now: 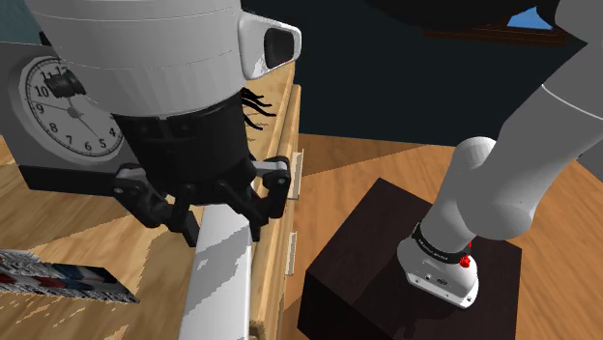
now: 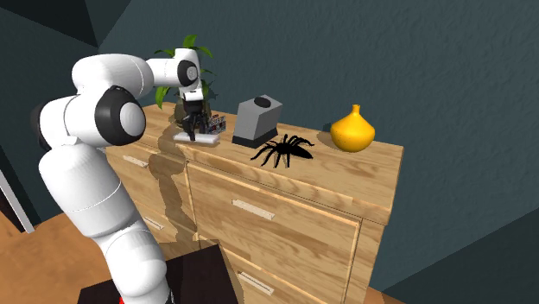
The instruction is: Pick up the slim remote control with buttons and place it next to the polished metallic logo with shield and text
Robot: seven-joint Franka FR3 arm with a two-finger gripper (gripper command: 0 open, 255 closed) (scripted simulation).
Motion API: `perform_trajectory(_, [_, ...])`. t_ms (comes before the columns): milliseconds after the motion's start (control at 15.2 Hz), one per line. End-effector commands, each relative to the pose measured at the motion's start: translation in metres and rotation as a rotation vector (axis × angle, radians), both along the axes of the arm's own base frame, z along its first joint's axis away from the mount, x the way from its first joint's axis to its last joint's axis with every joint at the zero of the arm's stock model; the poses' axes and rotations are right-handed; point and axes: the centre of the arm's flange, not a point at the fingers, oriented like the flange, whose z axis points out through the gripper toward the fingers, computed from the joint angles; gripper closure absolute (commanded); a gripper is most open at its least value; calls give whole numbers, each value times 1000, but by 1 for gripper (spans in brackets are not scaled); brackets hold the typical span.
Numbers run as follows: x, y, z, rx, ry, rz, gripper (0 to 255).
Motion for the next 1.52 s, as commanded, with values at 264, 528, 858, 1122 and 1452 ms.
perform_trajectory(264, [1, 0, -32, 1, -1, 0, 255])
perform_trajectory(528, [1, 0, -37, 1, -1, 0, 255])
perform_trajectory(858, [1, 0, -37, 1, -1, 0, 255])
perform_trajectory(1122, [1, 0, -37, 1, -1, 0, 0])
perform_trajectory(1452, [1, 0, 3, 1, -1, 0, 0])
